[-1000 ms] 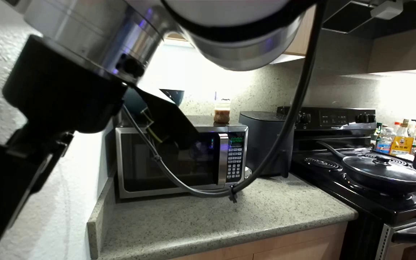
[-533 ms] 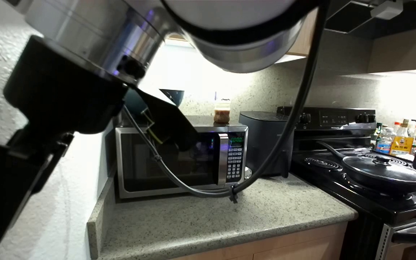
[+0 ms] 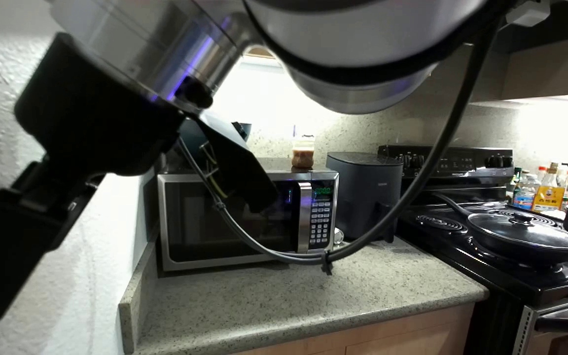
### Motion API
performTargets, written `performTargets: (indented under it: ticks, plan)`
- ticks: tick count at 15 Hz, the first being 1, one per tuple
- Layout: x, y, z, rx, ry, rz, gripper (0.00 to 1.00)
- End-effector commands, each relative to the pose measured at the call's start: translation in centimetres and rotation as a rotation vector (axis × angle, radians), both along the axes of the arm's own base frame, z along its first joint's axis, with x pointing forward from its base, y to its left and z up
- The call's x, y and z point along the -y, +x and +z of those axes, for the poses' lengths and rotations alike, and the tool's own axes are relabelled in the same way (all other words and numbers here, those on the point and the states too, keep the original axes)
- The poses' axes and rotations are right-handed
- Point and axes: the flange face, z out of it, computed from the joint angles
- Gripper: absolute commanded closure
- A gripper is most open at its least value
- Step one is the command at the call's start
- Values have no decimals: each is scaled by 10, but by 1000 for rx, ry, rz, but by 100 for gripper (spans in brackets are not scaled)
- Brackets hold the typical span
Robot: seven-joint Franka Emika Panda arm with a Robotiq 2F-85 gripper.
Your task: Switch off the light from the wall switch
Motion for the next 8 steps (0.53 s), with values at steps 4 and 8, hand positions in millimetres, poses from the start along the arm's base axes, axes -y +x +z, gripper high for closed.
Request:
performTargets:
  ticks: [4, 8]
  plan:
    - [3, -9, 15, 40, 44, -17, 0]
    - [9, -13, 30, 73, 91, -45, 0]
